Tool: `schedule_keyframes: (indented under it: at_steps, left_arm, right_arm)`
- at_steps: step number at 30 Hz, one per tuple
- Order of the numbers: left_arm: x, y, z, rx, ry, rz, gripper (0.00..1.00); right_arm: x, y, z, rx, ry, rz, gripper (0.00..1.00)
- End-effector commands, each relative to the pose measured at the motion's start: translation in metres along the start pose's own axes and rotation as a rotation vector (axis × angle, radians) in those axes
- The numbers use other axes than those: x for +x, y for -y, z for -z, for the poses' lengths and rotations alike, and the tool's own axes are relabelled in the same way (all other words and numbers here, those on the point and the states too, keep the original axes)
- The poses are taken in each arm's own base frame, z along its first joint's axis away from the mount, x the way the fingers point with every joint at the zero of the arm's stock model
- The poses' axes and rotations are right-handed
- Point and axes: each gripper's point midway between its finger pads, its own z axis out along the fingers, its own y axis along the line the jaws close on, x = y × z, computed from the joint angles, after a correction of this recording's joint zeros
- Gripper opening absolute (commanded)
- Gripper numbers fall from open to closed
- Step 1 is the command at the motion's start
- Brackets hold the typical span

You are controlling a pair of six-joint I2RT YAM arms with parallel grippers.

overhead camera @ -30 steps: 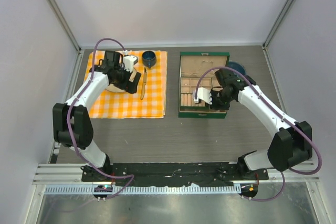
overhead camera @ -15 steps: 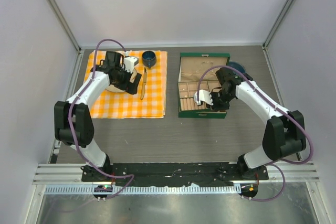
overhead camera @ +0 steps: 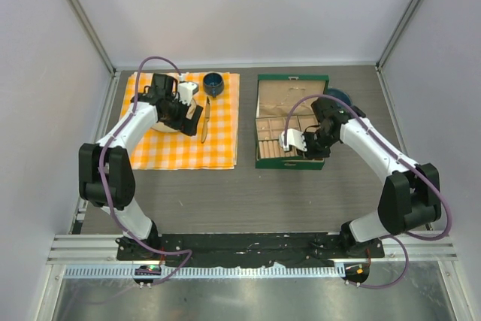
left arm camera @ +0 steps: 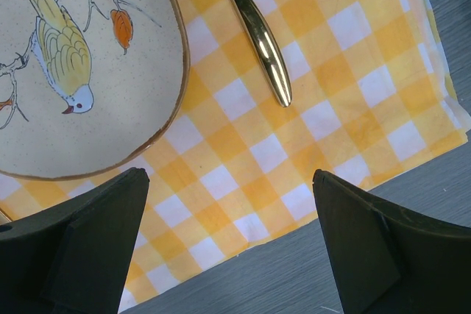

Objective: Organize the mixed jewelry

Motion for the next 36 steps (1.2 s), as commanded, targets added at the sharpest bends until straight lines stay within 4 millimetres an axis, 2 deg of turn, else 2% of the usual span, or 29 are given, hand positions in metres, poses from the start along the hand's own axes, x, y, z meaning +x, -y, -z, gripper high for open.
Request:
schedule_keyframes:
  at_steps: [1, 6, 21, 30, 36]
  left_arm:
    - [-0.014, -0.002, 0.004, 0.007, 0.041, -0.011, 1.0]
    - [-0.014, -0.002, 0.003, 0.01, 0.041, -0.01, 1.0]
    - [-0.012, -0.001, 0.002, 0.015, 0.036, -0.013, 1.0]
    - [-0.013, -0.001, 0.0, 0.021, 0.036, -0.011, 1.0]
    - [-0.014, -0.001, -0.001, 0.023, 0.032, -0.016, 1.0]
  right_arm:
    - [-0.012, 0.003, 0.021, 0.077, 0.045, 0.031, 0.01]
    - [-0.012, -0.002, 0.026, 0.09, 0.043, 0.025, 0.01]
    - [-0.002, -0.008, 0.025, 0.082, 0.022, -0.012, 0.01]
    - [0.003, -0.001, 0.02, 0.075, 0.016, -0.041, 0.01]
    - [0.001, 0.015, 0.02, 0.095, 0.018, -0.054, 0.01]
